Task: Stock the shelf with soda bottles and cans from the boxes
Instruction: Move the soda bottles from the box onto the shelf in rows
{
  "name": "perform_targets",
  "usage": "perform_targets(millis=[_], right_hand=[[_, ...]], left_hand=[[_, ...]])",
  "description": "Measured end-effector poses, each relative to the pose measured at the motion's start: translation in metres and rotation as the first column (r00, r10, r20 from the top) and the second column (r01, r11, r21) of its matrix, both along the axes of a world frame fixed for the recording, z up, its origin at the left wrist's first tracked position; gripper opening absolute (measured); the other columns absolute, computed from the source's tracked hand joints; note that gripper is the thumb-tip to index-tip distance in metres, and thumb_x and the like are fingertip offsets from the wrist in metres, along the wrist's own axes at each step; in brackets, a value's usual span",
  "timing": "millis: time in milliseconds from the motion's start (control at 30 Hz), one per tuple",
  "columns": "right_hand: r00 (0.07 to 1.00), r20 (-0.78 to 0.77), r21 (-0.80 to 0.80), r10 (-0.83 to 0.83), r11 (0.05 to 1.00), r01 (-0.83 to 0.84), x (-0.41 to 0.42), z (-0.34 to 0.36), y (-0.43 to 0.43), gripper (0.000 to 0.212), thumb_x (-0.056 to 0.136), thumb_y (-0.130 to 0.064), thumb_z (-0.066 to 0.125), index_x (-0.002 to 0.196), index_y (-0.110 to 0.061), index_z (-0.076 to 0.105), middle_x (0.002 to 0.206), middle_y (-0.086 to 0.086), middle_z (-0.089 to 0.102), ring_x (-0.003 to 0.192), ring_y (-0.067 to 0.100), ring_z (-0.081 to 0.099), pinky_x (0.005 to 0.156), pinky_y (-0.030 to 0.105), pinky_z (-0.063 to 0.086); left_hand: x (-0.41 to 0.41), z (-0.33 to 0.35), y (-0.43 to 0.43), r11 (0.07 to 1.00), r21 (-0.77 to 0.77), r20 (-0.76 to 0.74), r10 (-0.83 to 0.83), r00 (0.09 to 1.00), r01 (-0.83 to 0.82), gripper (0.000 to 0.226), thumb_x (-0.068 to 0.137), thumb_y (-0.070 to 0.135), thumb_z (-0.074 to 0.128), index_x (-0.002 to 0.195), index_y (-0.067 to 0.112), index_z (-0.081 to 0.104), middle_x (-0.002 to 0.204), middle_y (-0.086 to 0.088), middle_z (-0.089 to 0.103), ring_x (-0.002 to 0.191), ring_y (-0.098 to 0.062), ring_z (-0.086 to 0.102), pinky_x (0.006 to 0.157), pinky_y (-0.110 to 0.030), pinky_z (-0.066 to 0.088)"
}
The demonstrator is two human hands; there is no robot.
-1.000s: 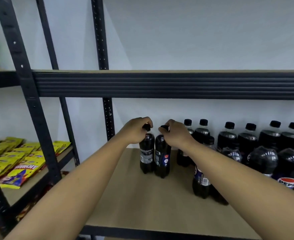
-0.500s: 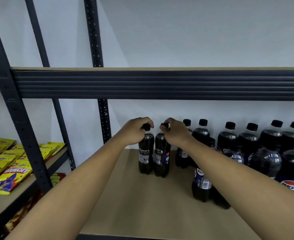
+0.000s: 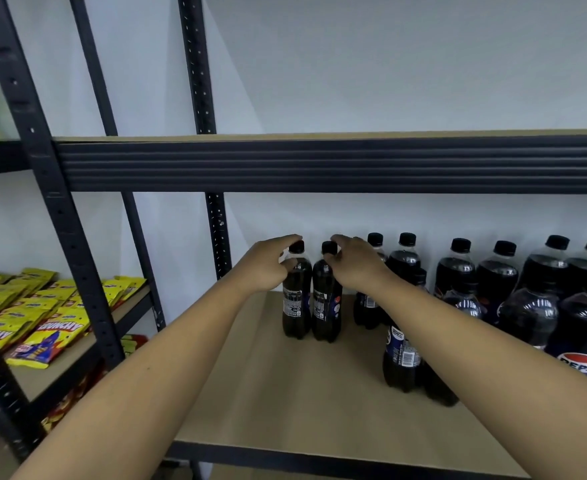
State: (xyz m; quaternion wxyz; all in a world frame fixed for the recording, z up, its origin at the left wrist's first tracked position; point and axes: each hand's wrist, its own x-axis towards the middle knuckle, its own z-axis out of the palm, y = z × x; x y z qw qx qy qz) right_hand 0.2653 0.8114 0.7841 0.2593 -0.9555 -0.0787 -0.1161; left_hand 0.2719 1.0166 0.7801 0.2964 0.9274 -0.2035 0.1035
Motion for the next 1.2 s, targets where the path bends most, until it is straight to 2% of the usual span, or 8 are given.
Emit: perform_targets(millis=[67, 300, 433, 500, 567, 700, 1000, 1200], right_hand=[[1.000, -0.012, -0.069, 0.025, 0.997, -0.026, -0.013, 0.000, -0.002, 0.054, 0.105, -0.031, 0.049, 0.153, -0.010, 0.035, 0.139, 0.019, 0.052, 0.127, 0.033, 0.052, 0.099, 0.035, 0.045], [0.985, 0.084, -0.098, 0.151, 0.985, -0.143, -0.069, 0.005, -0.005, 0.050, 0.105, -0.025, 0.050, 0.152, -0.012, 0.041, 0.144, 0.011, 0.055, 0.128, 0.026, 0.054, 0.104, 0.033, 0.043], [0.971, 0.103, -0.144, 0.216, 0.969, -0.200, -0.102, -0.006, -0.017, 0.021, 0.104, -0.029, 0.049, 0.118, -0.015, 0.056, 0.086, -0.003, 0.060, 0.076, 0.015, 0.058, 0.070, 0.034, 0.048], [0.966, 0.088, -0.147, 0.243, 0.962, -0.228, -0.120, -0.016, -0.030, 0.020, 0.103, -0.033, 0.047, 0.114, -0.019, 0.055, 0.094, -0.005, 0.062, 0.087, 0.016, 0.060, 0.078, 0.037, 0.051], [0.957, 0.067, -0.163, 0.283, 0.949, -0.270, -0.140, -0.027, -0.044, 0.033, 0.103, -0.035, 0.046, 0.132, -0.022, 0.054, 0.125, -0.004, 0.063, 0.115, 0.017, 0.058, 0.100, 0.034, 0.048], [0.967, -0.012, -0.225, 0.254, 0.942, -0.250, -0.185, -0.055, -0.078, 0.058, 0.106, -0.042, 0.042, 0.159, -0.021, 0.029, 0.163, -0.007, 0.032, 0.150, 0.008, 0.025, 0.118, 0.017, 0.015], [0.950, -0.206, -0.209, 0.233, 0.939, -0.275, -0.288, -0.145, -0.164, 0.061, 0.106, -0.050, 0.037, 0.160, -0.025, 0.026, 0.165, -0.011, 0.026, 0.152, 0.002, 0.015, 0.114, 0.009, 0.001], [0.889, -0.378, -0.149, 0.260, 0.930, -0.336, -0.349, -0.215, -0.229, 0.059, 0.107, -0.046, 0.039, 0.159, -0.023, 0.029, 0.164, -0.006, 0.029, 0.152, 0.010, 0.021, 0.119, 0.018, 0.013]], left_hand=[[-0.010, -0.001, 0.000, 1.000, 0.025, 0.034, -0.005, 0.999, 0.005, 0.046, 0.104, 0.024, 0.055, 0.150, 0.027, 0.046, 0.147, 0.008, 0.053, 0.130, -0.012, 0.050, 0.093, -0.018, 0.034], [-0.047, -0.009, -0.005, 0.993, 0.118, 0.085, 0.005, 0.996, -0.015, 0.058, 0.102, 0.029, 0.057, 0.157, 0.025, 0.037, 0.160, 0.008, 0.039, 0.144, -0.014, 0.040, 0.113, -0.021, 0.028], [-0.081, -0.014, -0.018, 0.991, 0.127, 0.065, -0.048, 0.997, 0.040, 0.050, 0.100, 0.027, 0.060, 0.148, 0.026, 0.047, 0.146, 0.007, 0.053, 0.127, -0.019, 0.055, 0.103, -0.026, 0.043], [-0.101, -0.020, -0.025, 0.986, 0.162, 0.074, -0.051, 0.996, 0.038, 0.051, 0.101, 0.027, 0.059, 0.150, 0.024, 0.046, 0.147, 0.006, 0.052, 0.130, -0.018, 0.053, 0.093, -0.006, 0.035], [-0.120, -0.029, -0.030, 0.974, 0.224, 0.092, -0.050, 0.995, 0.028, 0.056, 0.103, 0.035, 0.056, 0.155, 0.023, 0.040, 0.156, 0.010, 0.044, 0.138, -0.013, 0.045, 0.091, 0.009, 0.018], [-0.151, -0.059, -0.046, 0.966, 0.235, -0.024, -0.105, 0.994, 0.107, 0.065, 0.104, 0.046, 0.050, 0.161, 0.026, 0.026, 0.167, 0.007, 0.023, 0.154, -0.009, 0.019, 0.122, -0.018, 0.013], [-0.260, -0.143, -0.119, 0.958, 0.218, -0.163, -0.152, 0.975, 0.186, 0.063, 0.104, 0.045, 0.049, 0.160, 0.024, 0.028, 0.165, 0.009, 0.028, 0.153, -0.005, 0.018, 0.125, -0.022, 0.015], [-0.330, -0.237, -0.180, 0.970, 0.166, -0.380, -0.104, 0.919, 0.178, 0.062, 0.103, 0.045, 0.052, 0.158, 0.023, 0.034, 0.163, 0.003, 0.036, 0.151, -0.009, 0.028, 0.122, -0.021, 0.022]])
